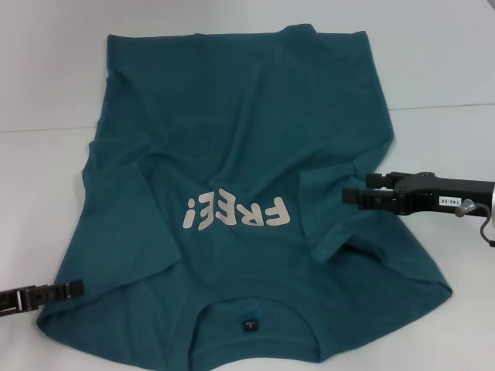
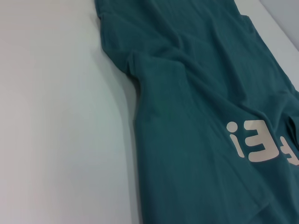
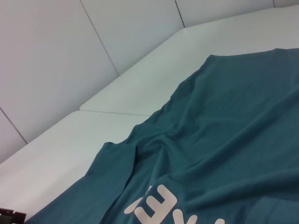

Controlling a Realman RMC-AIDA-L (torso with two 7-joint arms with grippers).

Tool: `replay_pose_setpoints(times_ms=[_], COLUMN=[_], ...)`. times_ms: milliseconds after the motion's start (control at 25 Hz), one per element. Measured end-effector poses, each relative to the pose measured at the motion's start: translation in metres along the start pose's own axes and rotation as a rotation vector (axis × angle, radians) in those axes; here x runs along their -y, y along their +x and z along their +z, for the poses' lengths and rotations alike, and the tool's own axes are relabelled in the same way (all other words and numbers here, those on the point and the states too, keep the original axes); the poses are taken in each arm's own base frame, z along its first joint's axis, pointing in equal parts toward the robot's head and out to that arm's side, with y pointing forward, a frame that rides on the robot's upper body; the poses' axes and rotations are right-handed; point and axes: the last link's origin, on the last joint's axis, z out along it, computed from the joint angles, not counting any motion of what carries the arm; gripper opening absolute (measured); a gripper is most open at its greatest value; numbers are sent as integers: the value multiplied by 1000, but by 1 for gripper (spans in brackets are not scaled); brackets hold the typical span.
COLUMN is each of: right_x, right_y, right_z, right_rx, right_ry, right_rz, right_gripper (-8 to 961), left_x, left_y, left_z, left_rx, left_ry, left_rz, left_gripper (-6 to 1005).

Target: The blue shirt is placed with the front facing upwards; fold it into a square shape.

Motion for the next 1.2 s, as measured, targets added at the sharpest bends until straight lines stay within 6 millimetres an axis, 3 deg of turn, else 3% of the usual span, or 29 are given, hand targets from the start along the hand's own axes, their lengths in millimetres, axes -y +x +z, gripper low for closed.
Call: replay_pose_setpoints(times_ms=[1200], right_x=[0], right_y=[-1], right_z=[-1], right_rx=[0], right_ry=[2], right_rz=[2], right_gripper=[831], left_x=[-6], left_y=[3], left_z=[2], left_rx=[33], left_ry=[-23], left_rz=[28], left_gripper=[887])
